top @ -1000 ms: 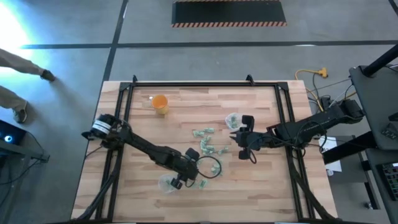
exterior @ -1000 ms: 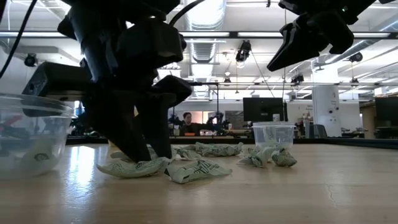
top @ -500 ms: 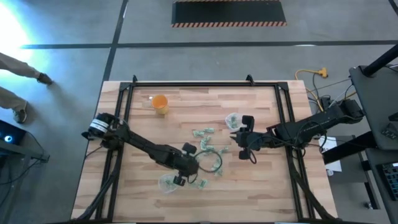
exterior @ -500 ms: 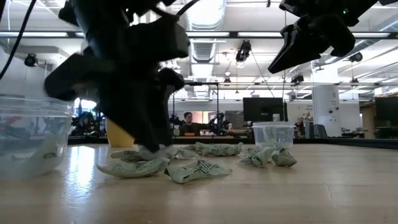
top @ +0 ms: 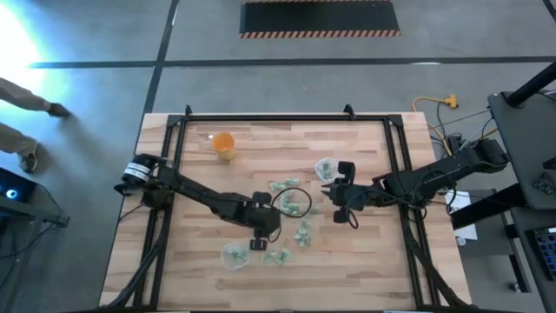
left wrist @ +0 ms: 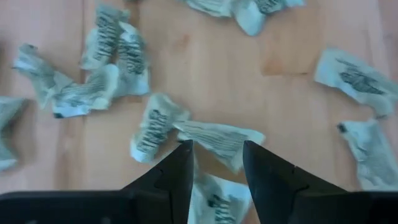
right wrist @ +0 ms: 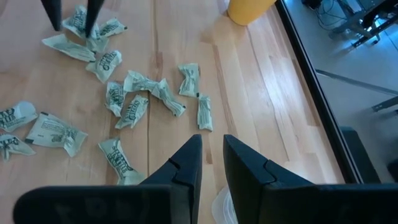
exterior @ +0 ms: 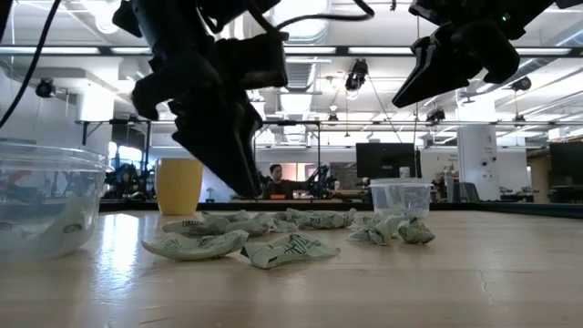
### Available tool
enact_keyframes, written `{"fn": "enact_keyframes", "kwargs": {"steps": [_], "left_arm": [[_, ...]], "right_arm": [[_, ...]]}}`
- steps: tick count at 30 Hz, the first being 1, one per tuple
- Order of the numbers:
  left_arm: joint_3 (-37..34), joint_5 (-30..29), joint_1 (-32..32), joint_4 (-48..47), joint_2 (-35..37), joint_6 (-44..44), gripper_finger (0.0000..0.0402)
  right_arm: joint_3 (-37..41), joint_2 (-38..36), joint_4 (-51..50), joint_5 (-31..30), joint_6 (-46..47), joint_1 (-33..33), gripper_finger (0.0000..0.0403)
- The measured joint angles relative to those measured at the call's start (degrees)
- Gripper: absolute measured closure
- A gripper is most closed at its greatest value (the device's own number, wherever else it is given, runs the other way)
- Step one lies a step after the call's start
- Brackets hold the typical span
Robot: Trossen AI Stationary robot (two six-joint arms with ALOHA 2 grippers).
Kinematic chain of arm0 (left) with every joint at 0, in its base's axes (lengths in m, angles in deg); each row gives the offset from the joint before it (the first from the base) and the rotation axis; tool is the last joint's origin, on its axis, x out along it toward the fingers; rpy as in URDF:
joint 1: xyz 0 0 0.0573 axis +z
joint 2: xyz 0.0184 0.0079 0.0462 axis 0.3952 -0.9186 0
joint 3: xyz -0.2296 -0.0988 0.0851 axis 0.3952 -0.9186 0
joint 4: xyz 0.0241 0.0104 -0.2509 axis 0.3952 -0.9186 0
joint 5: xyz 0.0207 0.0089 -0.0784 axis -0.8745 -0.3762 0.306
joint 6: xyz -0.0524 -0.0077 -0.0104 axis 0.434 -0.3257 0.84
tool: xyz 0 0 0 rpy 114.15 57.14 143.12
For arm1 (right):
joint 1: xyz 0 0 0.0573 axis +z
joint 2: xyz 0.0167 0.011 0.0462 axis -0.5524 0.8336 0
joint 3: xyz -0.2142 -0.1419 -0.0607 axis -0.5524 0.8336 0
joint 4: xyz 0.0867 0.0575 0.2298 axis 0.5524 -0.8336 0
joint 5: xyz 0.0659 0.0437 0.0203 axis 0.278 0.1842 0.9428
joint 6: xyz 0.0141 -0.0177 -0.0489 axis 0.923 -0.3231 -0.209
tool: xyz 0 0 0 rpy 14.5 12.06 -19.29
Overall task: Pick and place Stevia / Truvia into bins
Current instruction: Put the green stevia packet into the bottom transparent container
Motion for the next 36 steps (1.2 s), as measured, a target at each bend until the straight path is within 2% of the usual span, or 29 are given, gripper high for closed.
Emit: {"fn": "enact_keyframes", "kwargs": {"steps": [7, 19, 27, 31, 36], "left_arm": [[-0.28, 0.71, -0.07, 1.12, 0.00, -0.01, 0.0270], [1.46, 3.99, -0.07, 1.57, -5.33, -3.01, 0.0229], [2.04, 4.06, -0.04, 2.01, -7.10, -5.02, 0.0229], [2.58, 4.05, -0.02, 1.50, -7.18, -5.10, 0.0255], [3.49, 3.80, 0.00, 1.03, -7.34, -7.65, 0.0334]], "right_arm": [[0.06, 0.00, 0.00, 0.00, 0.00, -0.04, 0.0346], [0.16, 0.00, -0.16, 0.00, 0.14, -0.04, 0.0346], [0.43, 0.00, -0.10, 0.00, 0.24, -0.04, 0.0346], [0.53, 0.00, -0.08, 0.00, 0.27, -0.04, 0.0346], [0.63, 0.00, -0.12, 0.00, 0.30, -0.04, 0.0346]]}}
